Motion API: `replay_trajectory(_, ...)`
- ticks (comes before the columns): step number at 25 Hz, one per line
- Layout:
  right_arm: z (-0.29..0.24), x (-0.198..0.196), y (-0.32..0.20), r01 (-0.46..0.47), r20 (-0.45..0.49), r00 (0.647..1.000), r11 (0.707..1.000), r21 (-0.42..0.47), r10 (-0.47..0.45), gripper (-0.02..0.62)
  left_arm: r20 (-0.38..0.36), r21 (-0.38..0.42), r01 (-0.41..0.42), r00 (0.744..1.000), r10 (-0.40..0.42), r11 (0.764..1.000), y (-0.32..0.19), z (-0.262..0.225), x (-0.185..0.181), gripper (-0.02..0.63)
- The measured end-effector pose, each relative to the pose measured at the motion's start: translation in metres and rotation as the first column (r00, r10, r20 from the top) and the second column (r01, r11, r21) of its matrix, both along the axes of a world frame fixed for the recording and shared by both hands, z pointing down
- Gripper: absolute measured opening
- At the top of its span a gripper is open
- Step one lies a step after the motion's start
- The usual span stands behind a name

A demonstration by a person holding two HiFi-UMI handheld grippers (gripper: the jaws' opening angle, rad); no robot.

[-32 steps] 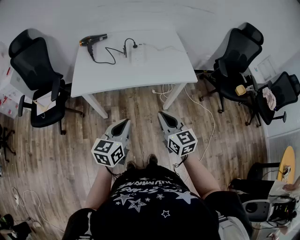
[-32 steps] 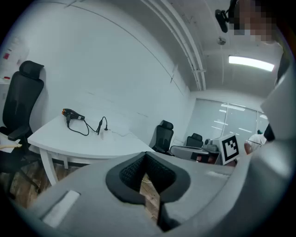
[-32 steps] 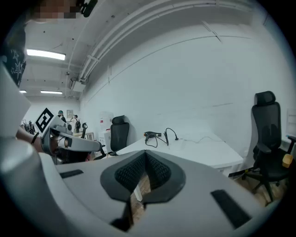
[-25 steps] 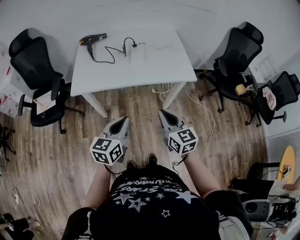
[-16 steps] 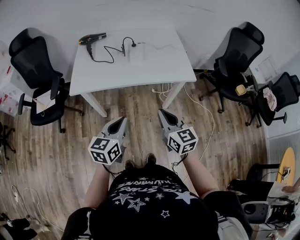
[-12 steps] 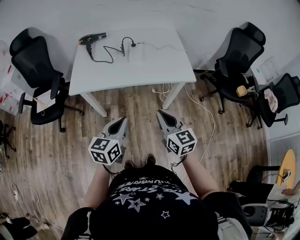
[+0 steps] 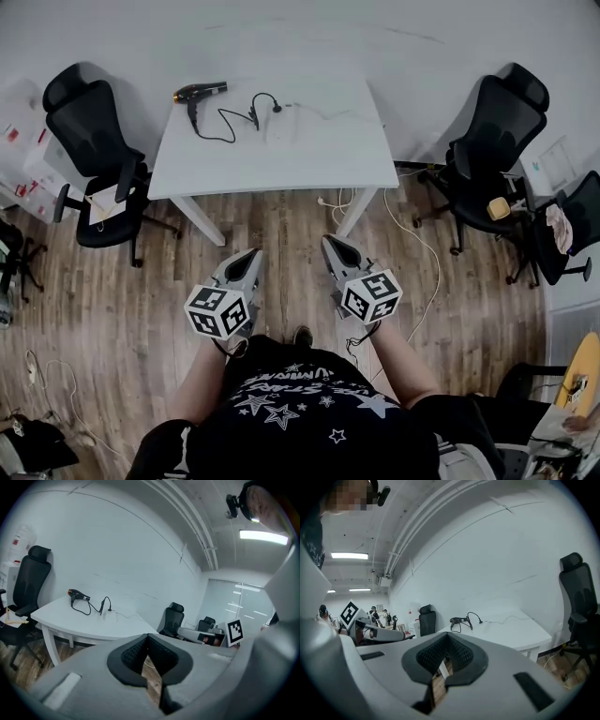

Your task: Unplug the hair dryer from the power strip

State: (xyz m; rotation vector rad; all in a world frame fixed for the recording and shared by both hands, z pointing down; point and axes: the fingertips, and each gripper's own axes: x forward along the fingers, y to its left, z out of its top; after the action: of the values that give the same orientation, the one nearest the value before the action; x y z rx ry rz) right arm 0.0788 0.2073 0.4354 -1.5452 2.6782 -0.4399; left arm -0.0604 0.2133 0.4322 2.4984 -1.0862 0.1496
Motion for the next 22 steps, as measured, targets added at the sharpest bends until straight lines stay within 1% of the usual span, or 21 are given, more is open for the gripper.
replay_trajectory(4, 0.003, 0.01, -0.011, 0.009, 0.052, 0.999, 1.0, -0.024, -0.008, 0.009, 0.016, -0.015, 0.037, 0.999, -0.036, 0.999, 0.004, 0.006, -0.001, 0.007)
replay_trajectory(6, 0.005, 0.012, -0.016, 0.015, 0.049, 0.999, 1.0, -0.024, -0.013, 0.009, 0.019, -0.023, 0.052, 0.999, -0.051, 0.998, 0.003, 0.009, -0.005, 0.006)
replay_trajectory(8, 0.01, 0.013, -0.023, 0.014, 0.047, 0.999, 0.999, -0.033, -0.012, 0.009, 0.007, -0.034, 0.074, 0.997, -0.074, 0.997, -0.002, 0.011, -0.01, 0.006)
replay_trajectory(11, 0.024, 0.011, -0.03, 0.014, 0.068, 0.998, 0.997, -0.082, -0.009, 0.009, -0.013, -0.046, 0.096, 0.995, -0.097, 0.994, -0.013, 0.014, -0.016, 0.008)
replay_trajectory(14, 0.037, 0.002, -0.037, 0.016, 0.056, 0.998, 0.993, -0.121, -0.009, 0.009, -0.022, -0.056, 0.097, 0.995, -0.098, 0.994, -0.026, 0.019, -0.024, 0.006)
replay_trajectory(17, 0.039, -0.003, -0.055, 0.006, 0.031, 1.0, 0.991, -0.131, -0.002, 0.009, -0.036, -0.06, 0.089, 0.995, -0.091, 0.994, -0.048, 0.022, -0.028, 0.006)
replay_trajectory(22, 0.038, -0.007, -0.097, -0.023, -0.01, 1.0, 0.991, -0.136, 0.021, 0.009, -0.036, -0.064, 0.042, 0.998, -0.044, 0.997, -0.095, 0.027, -0.03, 0.006)
